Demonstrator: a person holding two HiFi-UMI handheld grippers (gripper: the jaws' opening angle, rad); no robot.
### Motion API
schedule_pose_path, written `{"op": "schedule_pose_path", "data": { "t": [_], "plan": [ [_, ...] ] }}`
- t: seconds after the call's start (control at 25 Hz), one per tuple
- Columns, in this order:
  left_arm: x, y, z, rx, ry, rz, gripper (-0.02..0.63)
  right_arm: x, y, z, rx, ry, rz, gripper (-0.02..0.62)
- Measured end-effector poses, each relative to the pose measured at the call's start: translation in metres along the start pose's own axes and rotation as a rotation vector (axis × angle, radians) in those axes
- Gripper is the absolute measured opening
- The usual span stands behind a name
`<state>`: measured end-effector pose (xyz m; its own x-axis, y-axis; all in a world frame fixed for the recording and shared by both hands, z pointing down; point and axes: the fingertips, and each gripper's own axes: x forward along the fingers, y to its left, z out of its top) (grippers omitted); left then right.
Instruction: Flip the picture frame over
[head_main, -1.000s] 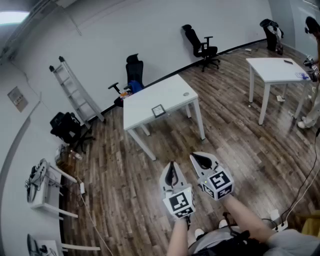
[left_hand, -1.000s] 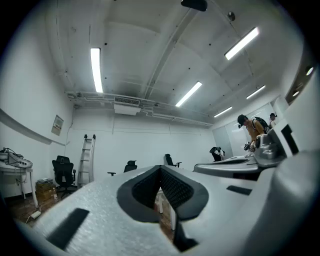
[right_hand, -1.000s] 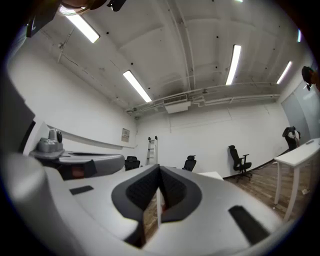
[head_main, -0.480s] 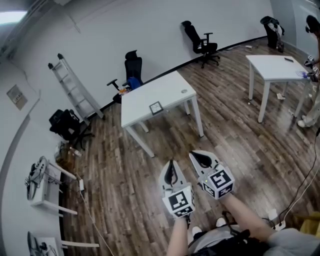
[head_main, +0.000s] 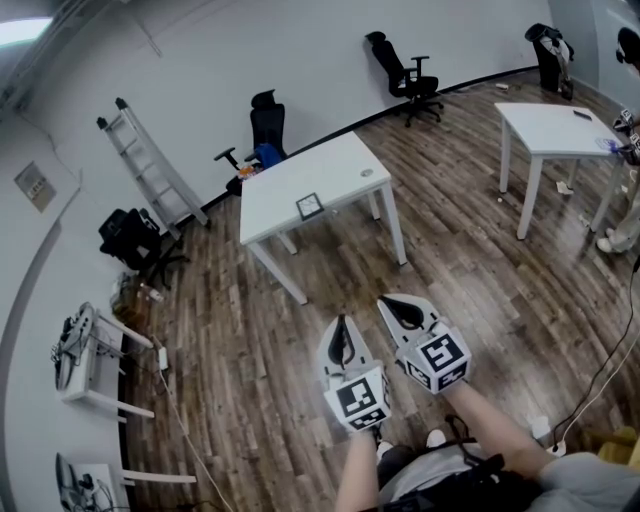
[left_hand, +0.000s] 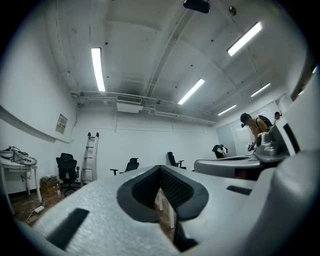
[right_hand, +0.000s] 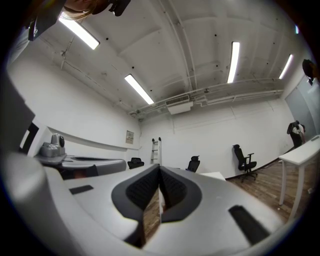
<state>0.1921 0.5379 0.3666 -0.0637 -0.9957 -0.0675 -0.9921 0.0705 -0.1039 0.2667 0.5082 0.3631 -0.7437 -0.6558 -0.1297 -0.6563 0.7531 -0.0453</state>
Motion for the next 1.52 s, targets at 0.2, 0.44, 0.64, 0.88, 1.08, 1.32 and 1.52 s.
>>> {"op": "schedule_pose_path", "data": {
  "t": [0.2, 0.44, 0.64, 0.88, 1.08, 1.32, 1.52],
  "plan": [
    [0.003, 0.000, -0.003, -0.004, 0.011, 0.004, 0.002, 0.004, -0.003, -0.004, 0.004, 0.007, 0.004, 0.005],
    [0.024, 0.009, -0.012, -0.015, 0.019, -0.005, 0.002, 0.023, -0.012, -0.013, 0.005, 0.002, -0.004, 0.005],
    [0.061, 0.028, -0.020, -0.032, 0.023, -0.028, 0.002, 0.058, -0.025, -0.017, 0.005, 0.017, -0.033, 0.005],
    [0.122, 0.053, -0.032, -0.035, 0.024, -0.077, 0.002, 0.120, -0.037, -0.032, -0.019, 0.050, -0.047, 0.005],
    [0.166, 0.089, -0.039, -0.048, 0.025, -0.106, 0.002, 0.177, -0.042, -0.039, -0.033, 0.041, -0.071, 0.005],
    [0.206, 0.131, -0.052, -0.061, 0.032, -0.120, 0.002, 0.233, -0.038, -0.051, -0.032, 0.071, -0.077, 0.005],
    [0.224, 0.154, -0.060, -0.072, 0.024, -0.129, 0.002, 0.263, -0.033, -0.060, -0.052, 0.079, -0.084, 0.005]
  ]
}}
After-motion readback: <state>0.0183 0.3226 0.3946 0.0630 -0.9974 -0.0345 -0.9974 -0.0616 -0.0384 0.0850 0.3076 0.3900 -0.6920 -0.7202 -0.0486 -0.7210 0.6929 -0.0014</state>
